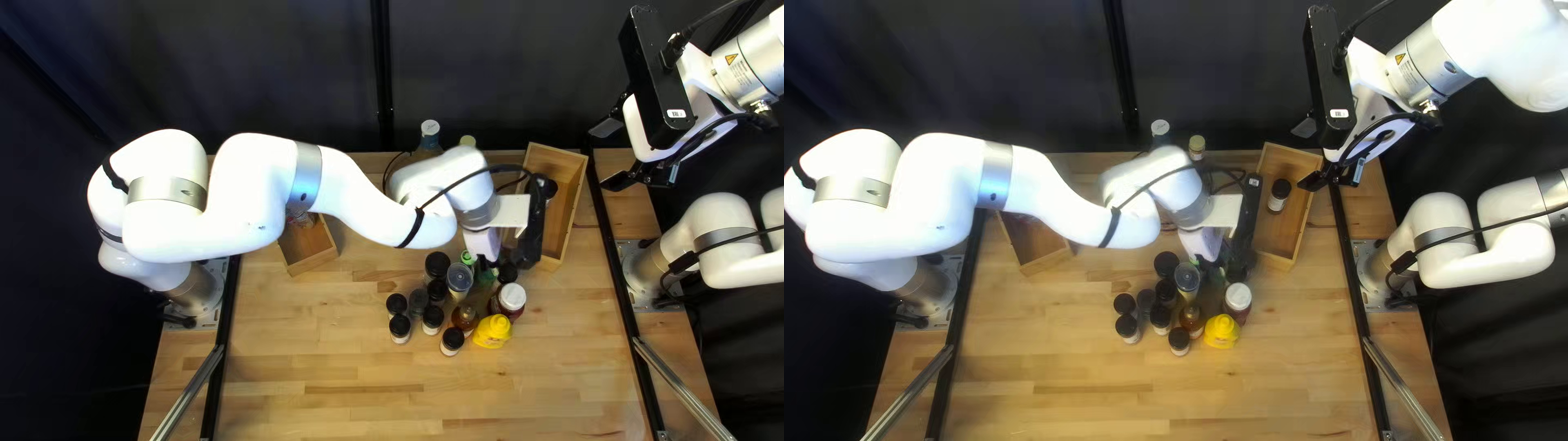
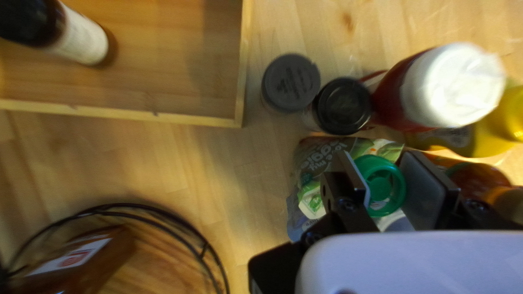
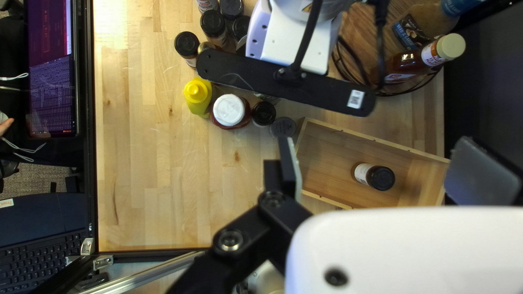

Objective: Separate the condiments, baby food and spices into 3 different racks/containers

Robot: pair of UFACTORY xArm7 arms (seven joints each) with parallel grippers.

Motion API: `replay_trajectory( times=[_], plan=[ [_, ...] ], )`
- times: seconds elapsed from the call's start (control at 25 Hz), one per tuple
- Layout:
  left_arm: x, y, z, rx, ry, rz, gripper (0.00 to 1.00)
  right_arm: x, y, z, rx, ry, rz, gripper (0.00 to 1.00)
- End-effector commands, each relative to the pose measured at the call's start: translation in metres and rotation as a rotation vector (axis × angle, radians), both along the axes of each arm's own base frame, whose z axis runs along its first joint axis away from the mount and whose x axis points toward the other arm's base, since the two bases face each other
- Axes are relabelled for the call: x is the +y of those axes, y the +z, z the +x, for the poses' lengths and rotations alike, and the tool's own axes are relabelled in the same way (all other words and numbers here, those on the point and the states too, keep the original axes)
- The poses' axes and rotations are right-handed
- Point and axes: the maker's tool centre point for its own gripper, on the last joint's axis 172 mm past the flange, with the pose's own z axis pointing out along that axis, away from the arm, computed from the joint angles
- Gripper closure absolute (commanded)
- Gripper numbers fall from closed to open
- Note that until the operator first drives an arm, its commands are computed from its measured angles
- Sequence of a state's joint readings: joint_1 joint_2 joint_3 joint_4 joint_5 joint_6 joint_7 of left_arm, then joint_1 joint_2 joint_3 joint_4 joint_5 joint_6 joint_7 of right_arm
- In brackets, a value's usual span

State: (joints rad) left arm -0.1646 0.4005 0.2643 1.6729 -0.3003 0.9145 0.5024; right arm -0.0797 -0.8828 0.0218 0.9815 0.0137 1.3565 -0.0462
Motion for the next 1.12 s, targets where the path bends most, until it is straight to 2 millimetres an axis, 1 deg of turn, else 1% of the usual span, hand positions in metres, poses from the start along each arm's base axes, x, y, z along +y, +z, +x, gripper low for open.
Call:
replay_trajectory(
  times=[0.04,0.08,0.12,0.16,0.2,0.24,0.28,0.32,0.36,0.44,0.48,0.52,0.56,0.64,0.68,0.72,0.76,0.88,0.92,0.96,1.04,1.12],
  plan=[
    [0.021,0.066,-0.021,-0.026,0.008,0.022,1.00,0.000,0.000,0.000,0.000,0.000,0.000,0.00],
    [0.029,0.080,-0.030,-0.029,0.018,0.023,1.00,0.000,0.000,0.000,0.000,0.000,0.000,0.00],
    [0.033,0.087,-0.036,-0.026,0.027,0.023,1.00,0.000,0.000,0.000,0.000,0.000,0.000,0.00],
    [0.040,0.098,-0.048,-0.018,0.047,0.022,1.00,0.000,0.000,0.000,0.000,0.000,0.000,0.00],
    [0.046,0.104,-0.058,-0.011,0.068,0.026,1.00,0.000,0.000,0.000,0.000,0.000,0.000,0.00],
    [0.050,0.108,-0.067,-0.005,0.089,0.029,1.00,0.000,0.000,0.000,0.000,0.000,0.000,0.00],
    [0.057,0.111,-0.081,0.000,0.114,0.032,1.00,0.000,0.000,0.000,0.000,0.000,0.000,0.00],
    [0.060,0.111,-0.089,0.002,0.133,0.034,1.00,0.000,0.000,0.000,0.000,0.000,0.000,0.00],
    [0.067,0.110,-0.105,0.008,0.168,0.037,1.00,0.000,0.000,0.000,0.000,0.000,0.000,0.00],
    [0.075,0.105,-0.130,0.016,0.220,0.042,1.00,0.000,0.000,0.000,0.000,0.000,0.000,0.00],
    [0.079,0.100,-0.145,0.019,0.245,0.045,1.00,0.000,0.000,0.000,0.000,0.000,0.000,0.00],
    [0.081,0.097,-0.154,0.021,0.260,0.047,1.00,0.000,0.000,0.000,0.000,0.000,0.000,0.00],
    [0.083,0.090,-0.177,0.026,0.289,0.051,1.00,0.000,0.000,0.000,0.000,0.000,0.000,0.00],
    [0.083,0.082,-0.201,0.031,0.321,0.057,1.00,0.000,0.000,0.000,0.000,0.000,0.000,0.00],
    [0.082,0.076,-0.217,0.034,0.344,0.060,1.00,0.000,0.000,0.000,0.000,0.000,0.000,0.00],
    [0.081,0.073,-0.224,0.036,0.355,0.061,1.00,0.000,0.000,0.000,0.000,0.000,0.000,0.00],
    [0.079,0.064,-0.244,0.039,0.381,0.064,1.00,0.000,0.000,0.000,0.000,0.000,0.000,0.00],
    [0.076,0.045,-0.285,0.054,0.439,0.065,1.00,0.000,0.000,0.000,0.000,0.000,0.000,0.00],
    [0.076,0.041,-0.293,0.057,0.454,0.067,1.00,0.000,0.000,0.000,0.000,0.000,0.000,0.00],
    [0.075,0.033,-0.311,0.061,0.483,0.072,1.00,0.000,0.000,0.000,0.000,0.000,0.000,0.00],
    [0.074,0.021,-0.329,0.068,0.525,0.082,1.00,0.000,0.000,0.000,0.000,0.000,0.000,0.00],
    [0.071,0.010,-0.340,0.075,0.553,0.088,1.00,0.000,0.000,0.000,0.000,0.000,0.000,0.00]
  ],
)
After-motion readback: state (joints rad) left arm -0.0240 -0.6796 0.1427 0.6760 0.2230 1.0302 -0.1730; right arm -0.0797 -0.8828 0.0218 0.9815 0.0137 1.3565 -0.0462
